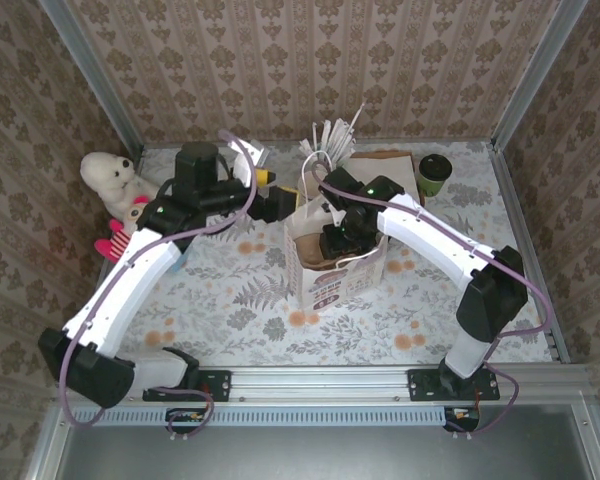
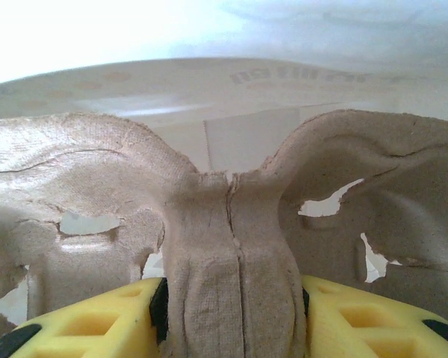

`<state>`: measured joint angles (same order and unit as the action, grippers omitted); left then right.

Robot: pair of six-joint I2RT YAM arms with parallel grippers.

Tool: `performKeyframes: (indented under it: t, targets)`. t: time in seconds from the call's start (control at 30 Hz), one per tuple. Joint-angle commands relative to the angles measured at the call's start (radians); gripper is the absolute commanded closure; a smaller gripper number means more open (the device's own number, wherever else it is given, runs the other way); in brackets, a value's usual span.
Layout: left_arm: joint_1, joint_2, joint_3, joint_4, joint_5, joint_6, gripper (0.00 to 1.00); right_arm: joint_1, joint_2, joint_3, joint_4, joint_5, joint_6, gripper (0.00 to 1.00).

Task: Pack the takeout coffee

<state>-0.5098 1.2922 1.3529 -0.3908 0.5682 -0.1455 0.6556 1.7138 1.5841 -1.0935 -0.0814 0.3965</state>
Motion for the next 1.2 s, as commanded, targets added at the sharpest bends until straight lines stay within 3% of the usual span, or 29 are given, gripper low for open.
performKeyframes:
  t: [0.0,0.07,0.2,0.3,0.57,1.17]
  targets:
    - [-0.012,0.072,0.065,0.005,0.014,-0.068,0.08,0.006,-0.007,-0.013,0.033,0.028,-0.063,0.51]
    - [-0.026,0.115,0.095,0.026,0.013,-0.071,0.12,0.006,-0.006,-0.015,0.039,0.021,-0.073,0.51]
    - [-0.039,0.199,0.163,0.055,0.014,-0.081,0.3,0.006,-0.002,-0.018,0.04,0.032,-0.087,0.51]
    - [-0.049,0.234,0.19,0.081,0.024,-0.079,0.61,0.006,0.003,-0.026,0.036,0.032,-0.092,0.51]
    - [-0.059,0.25,0.211,0.056,0.026,-0.079,1.0,0.008,0.014,-0.055,0.04,0.091,-0.074,0.51]
    - [-0.052,0.216,0.18,0.102,-0.099,-0.131,1.0,0.008,0.105,-0.073,-0.118,0.075,-0.073,0.51]
